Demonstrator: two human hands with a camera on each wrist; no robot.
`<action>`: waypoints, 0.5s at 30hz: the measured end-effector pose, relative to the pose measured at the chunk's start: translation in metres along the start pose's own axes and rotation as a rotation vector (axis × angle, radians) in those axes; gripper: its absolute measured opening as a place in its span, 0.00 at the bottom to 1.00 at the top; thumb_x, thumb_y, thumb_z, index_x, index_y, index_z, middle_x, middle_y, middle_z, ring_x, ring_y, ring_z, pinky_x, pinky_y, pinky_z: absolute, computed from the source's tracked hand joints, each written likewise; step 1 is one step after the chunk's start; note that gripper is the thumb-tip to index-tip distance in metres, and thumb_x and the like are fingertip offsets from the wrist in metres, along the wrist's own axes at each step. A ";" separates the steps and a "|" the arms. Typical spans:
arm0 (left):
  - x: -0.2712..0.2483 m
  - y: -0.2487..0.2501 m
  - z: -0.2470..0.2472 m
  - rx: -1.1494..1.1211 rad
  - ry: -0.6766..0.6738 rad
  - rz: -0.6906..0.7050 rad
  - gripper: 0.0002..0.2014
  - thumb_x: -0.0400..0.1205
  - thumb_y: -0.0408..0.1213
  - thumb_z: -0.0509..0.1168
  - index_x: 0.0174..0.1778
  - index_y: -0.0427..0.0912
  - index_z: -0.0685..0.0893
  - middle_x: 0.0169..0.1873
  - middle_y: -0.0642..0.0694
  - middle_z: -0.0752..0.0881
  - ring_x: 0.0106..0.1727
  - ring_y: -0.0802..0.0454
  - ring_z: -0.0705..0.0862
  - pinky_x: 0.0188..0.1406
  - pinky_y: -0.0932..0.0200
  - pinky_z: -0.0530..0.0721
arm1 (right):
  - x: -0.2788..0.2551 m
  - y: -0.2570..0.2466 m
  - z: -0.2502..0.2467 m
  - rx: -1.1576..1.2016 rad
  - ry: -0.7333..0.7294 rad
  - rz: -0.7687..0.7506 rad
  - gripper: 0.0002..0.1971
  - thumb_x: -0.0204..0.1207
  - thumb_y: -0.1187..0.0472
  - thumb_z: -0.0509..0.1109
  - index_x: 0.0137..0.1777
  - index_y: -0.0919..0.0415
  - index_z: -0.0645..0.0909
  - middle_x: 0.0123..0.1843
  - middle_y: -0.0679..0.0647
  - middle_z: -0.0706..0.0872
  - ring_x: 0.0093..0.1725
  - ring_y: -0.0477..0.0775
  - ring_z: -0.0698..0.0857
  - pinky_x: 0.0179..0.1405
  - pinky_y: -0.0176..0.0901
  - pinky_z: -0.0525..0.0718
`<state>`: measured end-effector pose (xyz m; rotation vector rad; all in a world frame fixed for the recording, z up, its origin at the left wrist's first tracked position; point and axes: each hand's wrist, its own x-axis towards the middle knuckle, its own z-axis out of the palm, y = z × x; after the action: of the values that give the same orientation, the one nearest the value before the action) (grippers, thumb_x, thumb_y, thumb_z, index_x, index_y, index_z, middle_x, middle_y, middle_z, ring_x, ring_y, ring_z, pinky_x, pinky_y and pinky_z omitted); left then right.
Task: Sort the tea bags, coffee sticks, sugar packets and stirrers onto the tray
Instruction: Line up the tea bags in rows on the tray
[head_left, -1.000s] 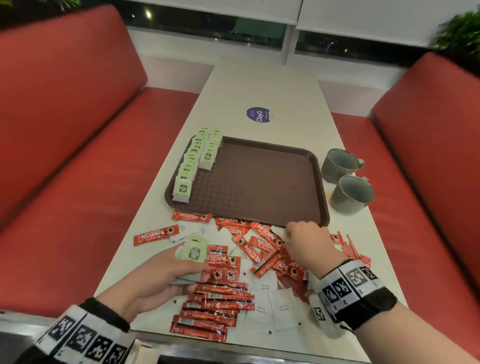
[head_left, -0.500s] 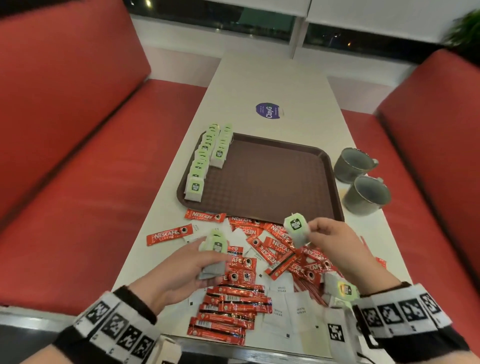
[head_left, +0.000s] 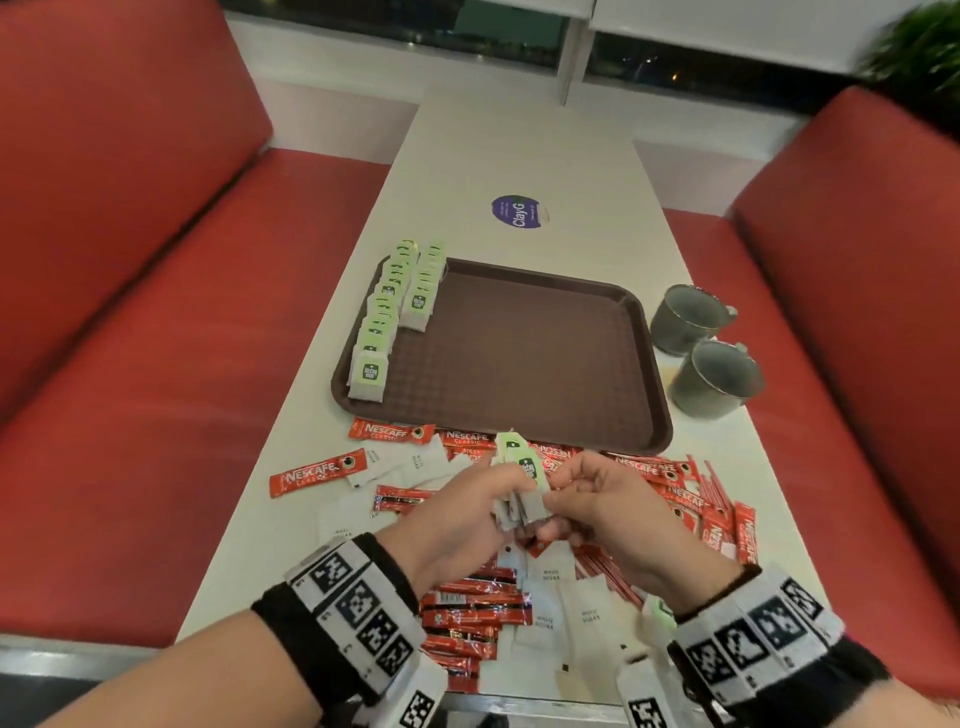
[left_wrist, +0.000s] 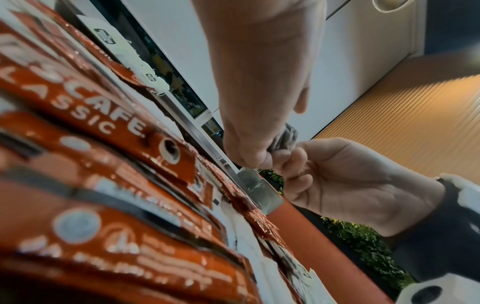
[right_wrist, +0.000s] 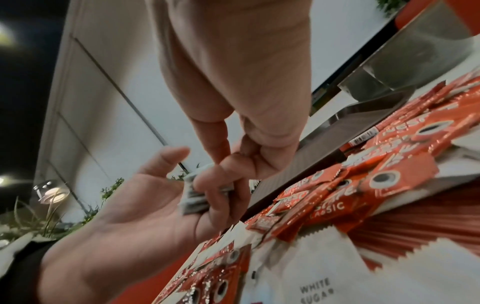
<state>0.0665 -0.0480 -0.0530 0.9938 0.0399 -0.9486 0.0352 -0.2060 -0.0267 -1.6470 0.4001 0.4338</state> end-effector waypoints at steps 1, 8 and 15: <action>0.001 0.000 0.004 0.032 -0.003 0.005 0.23 0.75 0.33 0.67 0.65 0.33 0.71 0.43 0.34 0.77 0.39 0.44 0.79 0.50 0.43 0.72 | 0.000 0.000 0.001 -0.024 0.013 -0.025 0.06 0.76 0.73 0.69 0.47 0.65 0.76 0.29 0.62 0.88 0.27 0.54 0.86 0.24 0.37 0.75; 0.009 -0.006 0.009 0.131 0.145 0.039 0.10 0.82 0.29 0.65 0.58 0.33 0.82 0.47 0.38 0.87 0.44 0.48 0.85 0.45 0.57 0.84 | 0.000 0.009 -0.005 -0.213 0.082 -0.142 0.05 0.73 0.67 0.74 0.45 0.61 0.81 0.34 0.61 0.86 0.32 0.54 0.85 0.41 0.54 0.85; -0.003 0.007 0.002 0.206 0.282 0.150 0.10 0.80 0.29 0.68 0.57 0.35 0.83 0.48 0.38 0.88 0.46 0.48 0.86 0.44 0.58 0.85 | 0.017 -0.006 -0.002 -0.172 -0.066 -0.088 0.08 0.67 0.70 0.79 0.43 0.62 0.84 0.33 0.58 0.88 0.29 0.50 0.83 0.33 0.43 0.81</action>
<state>0.0682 -0.0463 -0.0456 1.2981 0.1039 -0.6793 0.0526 -0.2079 -0.0298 -1.8048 0.2455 0.4657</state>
